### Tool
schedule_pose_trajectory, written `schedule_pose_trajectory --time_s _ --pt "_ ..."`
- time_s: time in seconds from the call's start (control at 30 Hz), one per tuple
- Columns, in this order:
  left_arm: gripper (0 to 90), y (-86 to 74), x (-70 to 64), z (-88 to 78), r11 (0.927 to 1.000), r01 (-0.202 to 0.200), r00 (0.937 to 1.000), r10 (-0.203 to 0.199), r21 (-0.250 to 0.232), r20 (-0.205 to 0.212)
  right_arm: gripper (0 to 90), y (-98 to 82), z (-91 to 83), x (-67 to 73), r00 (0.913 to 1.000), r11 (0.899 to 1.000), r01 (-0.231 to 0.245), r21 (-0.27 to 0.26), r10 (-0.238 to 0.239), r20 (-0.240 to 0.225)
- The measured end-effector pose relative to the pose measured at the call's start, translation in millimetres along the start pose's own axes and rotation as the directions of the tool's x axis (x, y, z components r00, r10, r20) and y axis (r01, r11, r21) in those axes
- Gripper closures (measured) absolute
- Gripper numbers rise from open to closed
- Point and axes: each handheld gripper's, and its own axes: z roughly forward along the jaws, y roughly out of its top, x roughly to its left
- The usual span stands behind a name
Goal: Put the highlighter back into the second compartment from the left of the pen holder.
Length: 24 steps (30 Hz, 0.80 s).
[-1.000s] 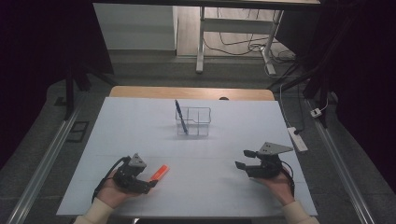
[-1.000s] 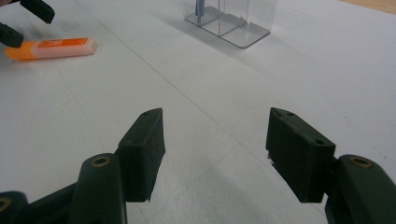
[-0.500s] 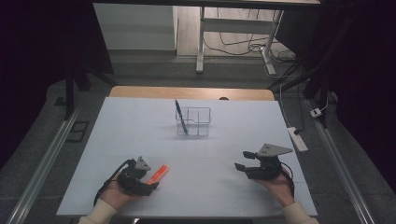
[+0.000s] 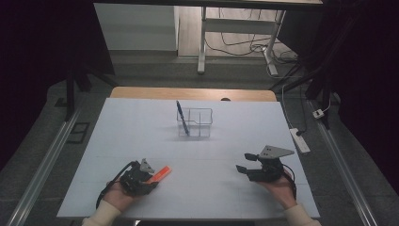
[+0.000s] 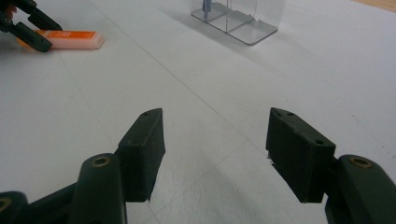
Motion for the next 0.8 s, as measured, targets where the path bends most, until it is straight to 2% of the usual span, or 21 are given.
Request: schedule_pose_trajectory --time_s 0.27,0.33,0.43,0.8 --pt "64.8 0.6 1.4 -1.0 0.9996 -0.029 0.9996 0.029 -0.005 0.0 36.6 0.3 -0.9 0.6 1.0 1.0 0.003 -0.001 -0.003 0.003" --pt "64.9 0.3 4.5 -3.1 0.9995 -0.022 0.9998 0.022 -0.024 -0.001 36.6 0.3 -1.2 0.0 1.0 1.0 0.004 -0.002 -0.004 0.003" --pt "64.9 0.0 11.1 -9.2 0.9978 -0.003 0.9998 0.004 -0.066 0.021 36.6 0.5 -1.9 -0.4 0.9999 1.0 0.003 -0.005 -0.003 0.01" --pt "64.9 3.8 21.9 -21.1 0.9841 -0.013 0.9983 0.023 -0.177 0.054 36.6 -0.2 -1.9 -0.5 1.0 1.0 0.002 -0.007 -0.002 0.009"
